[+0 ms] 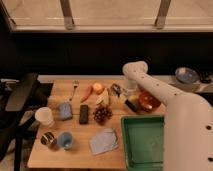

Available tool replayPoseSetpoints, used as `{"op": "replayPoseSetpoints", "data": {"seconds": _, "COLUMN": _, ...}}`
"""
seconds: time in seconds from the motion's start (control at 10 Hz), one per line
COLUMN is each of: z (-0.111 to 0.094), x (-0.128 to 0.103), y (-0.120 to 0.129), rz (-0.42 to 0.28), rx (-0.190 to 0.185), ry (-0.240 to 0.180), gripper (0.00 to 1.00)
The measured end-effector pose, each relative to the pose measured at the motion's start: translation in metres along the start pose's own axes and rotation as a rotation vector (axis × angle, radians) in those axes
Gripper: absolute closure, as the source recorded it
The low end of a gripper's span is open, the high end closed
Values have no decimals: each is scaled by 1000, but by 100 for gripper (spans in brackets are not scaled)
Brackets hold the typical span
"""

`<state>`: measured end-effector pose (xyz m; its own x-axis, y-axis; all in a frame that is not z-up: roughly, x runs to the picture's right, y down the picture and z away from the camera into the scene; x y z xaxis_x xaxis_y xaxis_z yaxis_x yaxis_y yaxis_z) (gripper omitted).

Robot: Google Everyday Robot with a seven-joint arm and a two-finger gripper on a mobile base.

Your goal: Wipe table surface with brush

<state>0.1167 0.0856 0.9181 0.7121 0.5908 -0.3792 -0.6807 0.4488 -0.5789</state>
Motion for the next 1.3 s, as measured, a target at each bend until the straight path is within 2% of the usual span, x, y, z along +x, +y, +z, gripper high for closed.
{"op": "replayPoseSetpoints", "data": {"seconds": 0.2, "z": 0, "x": 8, "y": 21, "rz": -32, "rx": -32, "ry": -7, "gripper": 100}}
{"op": "replayPoseSetpoints", "data": {"seconds": 0.4, "z": 0, "x": 28, "y": 32, "rz": -42, "rx": -45, "ry": 4, "gripper": 100}}
{"op": "replayPoseSetpoints", "data": {"seconds": 0.5, "z": -1, "x": 40, "y": 29, "rz": -30, "rx": -44, "ry": 11, "gripper": 100}}
{"op": "replayPoseSetpoints", "data": {"seconds": 0.7, "z": -6, "x": 57, "y": 9, "rz": 12, "rx": -21, "ry": 33, "gripper": 100}}
{"op": "replayPoseSetpoints", "data": {"seconds": 0.8, "z": -8, "x": 58, "y": -4, "rz": 30, "rx": -8, "ry": 41, "gripper": 100}}
{"op": "replayPoseSetpoints", "data": {"seconds": 1.0, "z": -10, "x": 42, "y": -21, "rz": 36, "rx": 5, "ry": 43, "gripper": 100}}
{"op": "replayPoseSetpoints", "data": {"seconds": 1.1, "z": -11, "x": 27, "y": -27, "rz": 29, "rx": 12, "ry": 28, "gripper": 100}}
{"op": "replayPoseSetpoints", "data": {"seconds": 1.3, "z": -8, "x": 11, "y": -19, "rz": 9, "rx": -14, "ry": 15, "gripper": 100}}
